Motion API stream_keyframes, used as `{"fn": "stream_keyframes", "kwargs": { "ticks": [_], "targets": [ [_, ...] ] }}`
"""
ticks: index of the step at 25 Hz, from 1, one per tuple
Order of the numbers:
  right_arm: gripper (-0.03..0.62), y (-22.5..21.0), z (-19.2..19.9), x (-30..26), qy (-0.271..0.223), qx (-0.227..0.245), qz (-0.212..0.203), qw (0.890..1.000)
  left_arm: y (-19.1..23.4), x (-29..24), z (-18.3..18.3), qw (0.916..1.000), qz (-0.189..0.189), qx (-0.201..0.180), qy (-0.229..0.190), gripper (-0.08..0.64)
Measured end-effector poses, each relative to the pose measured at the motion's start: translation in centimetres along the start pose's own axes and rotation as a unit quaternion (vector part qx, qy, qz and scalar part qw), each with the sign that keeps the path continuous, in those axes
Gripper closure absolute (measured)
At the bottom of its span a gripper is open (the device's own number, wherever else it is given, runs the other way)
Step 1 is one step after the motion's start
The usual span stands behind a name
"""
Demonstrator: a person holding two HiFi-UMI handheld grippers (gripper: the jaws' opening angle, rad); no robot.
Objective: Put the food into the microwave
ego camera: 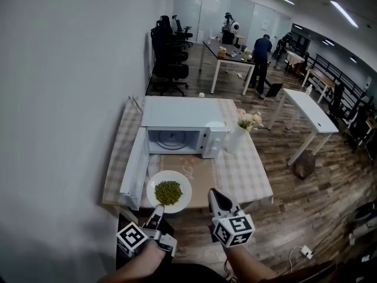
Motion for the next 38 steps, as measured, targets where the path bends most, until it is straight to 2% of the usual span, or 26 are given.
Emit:
{"fn": "stream_keyframes", "kwargs": {
  "ticks": [6,14,21,27,38],
  "targets": [
    [0.584,-0.3,0.4,-3.5,-0.004,0.008,0.014,1.0,1.1,-3.1,-1.5,0.9998,0.004,-0.001,0.019,0.541],
    [0.584,-0.9,0.4,-6.1,-0.008,0.007,0.026,1.0,2.0,-5.3,-1.5,0.9991,-0.004,-0.002,0.043,0.541],
    [0.584,-2.1,0.8,-8.4,-0.004,0.012,0.017,1.0,3.1,-8.1,-1.8,0.9991,-0.018,0.006,0.039,0.541],
    [0.584,-4.2,1.3,-11.6,-0.002,0.007,-0.008,1.0,3.6,-11.2,-1.6,0.9995,-0.025,0.01,0.018,0.541],
    [0.584,-8.0,1.1,-16.8,0.017,0.016,-0.072,0.997,5.8,-17.5,-1.5,0.997,-0.058,0.017,-0.049,0.541]
  ]
}}
Point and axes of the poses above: the fingertips, and each gripper's own axes: x backward along the fingers, y to its left, z out of its underside, the point moved 2 cm from there along x, backward along the fingers, and after that the axes turned 9 degrees about -y, right-handed, at the moved point
